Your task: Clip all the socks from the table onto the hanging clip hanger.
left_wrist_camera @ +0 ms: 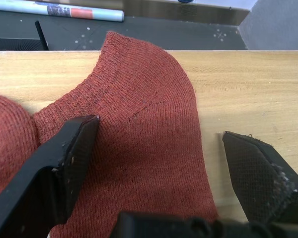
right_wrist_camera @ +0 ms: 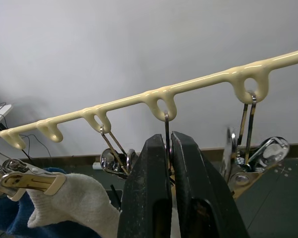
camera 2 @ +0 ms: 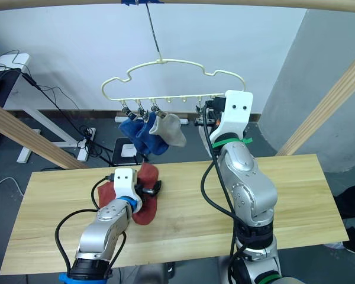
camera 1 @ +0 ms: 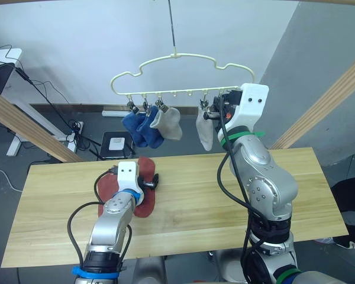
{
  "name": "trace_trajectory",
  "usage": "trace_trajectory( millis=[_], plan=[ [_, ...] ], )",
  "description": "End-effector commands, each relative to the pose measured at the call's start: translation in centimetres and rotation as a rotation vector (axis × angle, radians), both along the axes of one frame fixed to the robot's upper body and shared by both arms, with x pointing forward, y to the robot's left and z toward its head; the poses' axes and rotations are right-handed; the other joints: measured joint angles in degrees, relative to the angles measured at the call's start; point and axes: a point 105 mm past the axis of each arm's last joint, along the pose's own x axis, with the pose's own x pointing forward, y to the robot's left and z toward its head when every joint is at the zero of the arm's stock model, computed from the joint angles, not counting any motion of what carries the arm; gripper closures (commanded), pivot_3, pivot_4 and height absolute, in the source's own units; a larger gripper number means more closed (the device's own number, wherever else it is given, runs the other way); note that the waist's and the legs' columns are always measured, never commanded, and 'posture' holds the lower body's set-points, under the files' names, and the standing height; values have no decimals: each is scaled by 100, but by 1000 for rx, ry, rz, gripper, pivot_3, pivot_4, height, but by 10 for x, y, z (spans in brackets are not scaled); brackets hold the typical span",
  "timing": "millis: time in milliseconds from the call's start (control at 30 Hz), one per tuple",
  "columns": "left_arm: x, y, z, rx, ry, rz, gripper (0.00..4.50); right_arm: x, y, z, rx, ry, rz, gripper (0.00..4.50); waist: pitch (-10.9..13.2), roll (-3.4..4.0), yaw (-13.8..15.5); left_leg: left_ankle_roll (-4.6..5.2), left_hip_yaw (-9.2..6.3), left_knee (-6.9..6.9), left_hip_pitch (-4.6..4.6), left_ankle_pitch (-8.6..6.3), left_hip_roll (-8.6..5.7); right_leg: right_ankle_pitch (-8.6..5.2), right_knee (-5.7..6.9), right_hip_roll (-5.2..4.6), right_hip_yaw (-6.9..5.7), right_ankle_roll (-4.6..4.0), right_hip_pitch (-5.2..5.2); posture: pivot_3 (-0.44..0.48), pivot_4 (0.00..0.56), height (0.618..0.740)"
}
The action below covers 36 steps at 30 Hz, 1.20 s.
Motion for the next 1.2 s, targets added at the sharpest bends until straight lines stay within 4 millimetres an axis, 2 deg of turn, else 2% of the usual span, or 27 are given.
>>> trace_trajectory(
  millis=[33, 233, 300, 433, 600, 700, 867, 1033, 1200],
  plan=[
    [-7, -4, -10, 1, 49, -20, 1204, -5, 3, 13, 40, -41, 15, 4500, 0, 0, 0, 0, 0, 0, 0, 0, 0, 0, 0, 0, 0, 0, 0, -241, 300, 740],
    [-8, -6, -7, 10, 38, -32, 2950, -5, 5, 13, 51, -38, 22, 4500, 0, 0, 1, 0, 0, 0, 0, 0, -1, 0, -1, -1, 0, 0, 0, -239, 295, 740],
    [-9, -7, -7, 9, 37, -37, 3353, -6, 5, 13, 51, -37, 24, 4500, 0, 0, 1, 0, 1, 0, 0, 0, 0, 0, -2, -1, 1, 0, 0, -236, 292, 740],
    [-13, -10, -7, -12, 41, -61, 4480, -6, 6, 12, 52, -36, 24, 4500, 0, 0, 1, 0, 0, -1, -1, 0, 0, 0, -2, -1, 0, 0, 0, -239, 291, 740],
    [-15, -16, -4, -38, 27, -116, 4480, -5, 6, 12, 49, -35, 23, 4500, 0, 0, 1, 0, 1, -2, 0, 0, 0, 0, -3, -1, 1, 0, 0, -244, 289, 740],
    [-13, -39, 26, -56, -115, -302, 4480, -5, 5, 13, 45, -40, 21, 4500, 0, 0, 2, 0, 1, -2, -1, 0, 0, 0, -4, -1, 1, 0, -1, -248, 289, 740],
    [-21, -71, 81, -9, -355, -684, 4480, -6, 3, 15, 37, -48, 17, 4500, 0, 0, 1, -2, 2, -6, -4, 1, 2, 0, -8, -1, 0, 0, -3, -251, 291, 740],
    [-19, -93, 112, -2, -496, -842, 4480, -6, 2, 19, 33, -62, 16, 4500, 0, 0, -12, -1, 8, -6, -4, 0, 1, 0, -16, -1, 5, 0, -2, -258, 290, 740],
    [-9, -116, 132, -36, -585, -853, 4480, -7, 1, 22, 33, -70, 11, 4500, 0, 0, -15, 0, 7, -7, -12, 0, 0, 0, -28, -1, 3, 0, -1, -266, 289, 740]
  ],
)
